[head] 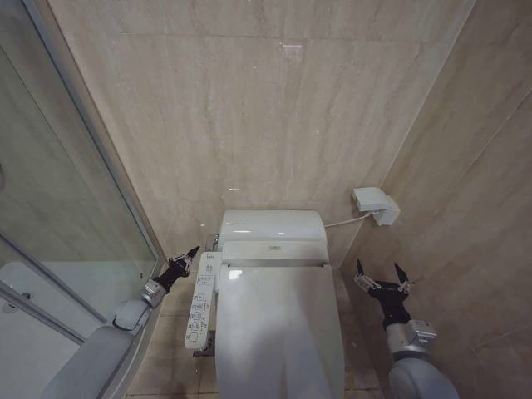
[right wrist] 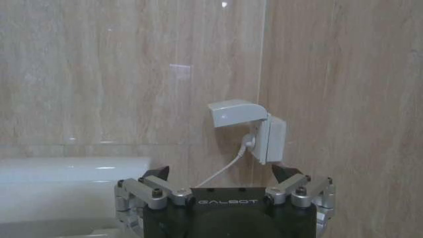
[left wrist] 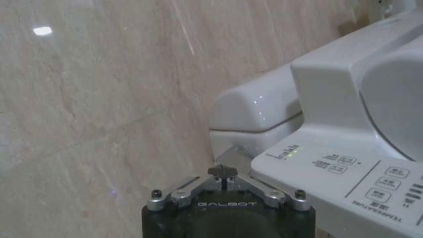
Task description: Open the toilet lid, clean the toilet bowl with a toilet brush, close the toilet lid, and flush.
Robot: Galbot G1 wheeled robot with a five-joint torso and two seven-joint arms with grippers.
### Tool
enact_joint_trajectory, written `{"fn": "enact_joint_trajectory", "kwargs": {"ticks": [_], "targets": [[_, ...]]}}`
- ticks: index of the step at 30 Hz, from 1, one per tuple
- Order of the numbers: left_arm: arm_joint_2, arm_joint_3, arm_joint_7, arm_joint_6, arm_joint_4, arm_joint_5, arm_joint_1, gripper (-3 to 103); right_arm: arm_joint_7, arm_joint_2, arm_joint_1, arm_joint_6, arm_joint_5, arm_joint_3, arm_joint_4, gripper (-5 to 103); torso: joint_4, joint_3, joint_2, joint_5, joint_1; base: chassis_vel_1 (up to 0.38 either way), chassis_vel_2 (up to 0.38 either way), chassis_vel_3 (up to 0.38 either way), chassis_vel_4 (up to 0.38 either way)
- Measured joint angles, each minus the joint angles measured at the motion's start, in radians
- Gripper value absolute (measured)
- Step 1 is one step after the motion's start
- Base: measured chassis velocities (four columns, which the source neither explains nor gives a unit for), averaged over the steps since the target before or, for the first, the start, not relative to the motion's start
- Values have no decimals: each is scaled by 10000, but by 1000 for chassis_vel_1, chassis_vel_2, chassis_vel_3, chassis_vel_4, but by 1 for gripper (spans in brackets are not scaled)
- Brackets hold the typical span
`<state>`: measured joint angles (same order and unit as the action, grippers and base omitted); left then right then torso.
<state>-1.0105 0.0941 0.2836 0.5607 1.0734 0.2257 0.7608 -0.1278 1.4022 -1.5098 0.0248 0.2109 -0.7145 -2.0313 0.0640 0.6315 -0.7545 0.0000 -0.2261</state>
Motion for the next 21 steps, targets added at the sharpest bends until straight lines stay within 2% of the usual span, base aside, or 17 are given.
{"fn": "enact_joint_trajectory", "kwargs": {"ticks": [14,21], "targets": [[-51,-372,271,248,-723,43,-678,0,0,0,0,0,0,0,0,100,0,0,0,0,0,0,0,0,0],[-296,-684,344,293,-1043,78,-1059,0,0,0,0,0,0,0,0,100,1,0,1,1,0,0,0,0,0]]}}
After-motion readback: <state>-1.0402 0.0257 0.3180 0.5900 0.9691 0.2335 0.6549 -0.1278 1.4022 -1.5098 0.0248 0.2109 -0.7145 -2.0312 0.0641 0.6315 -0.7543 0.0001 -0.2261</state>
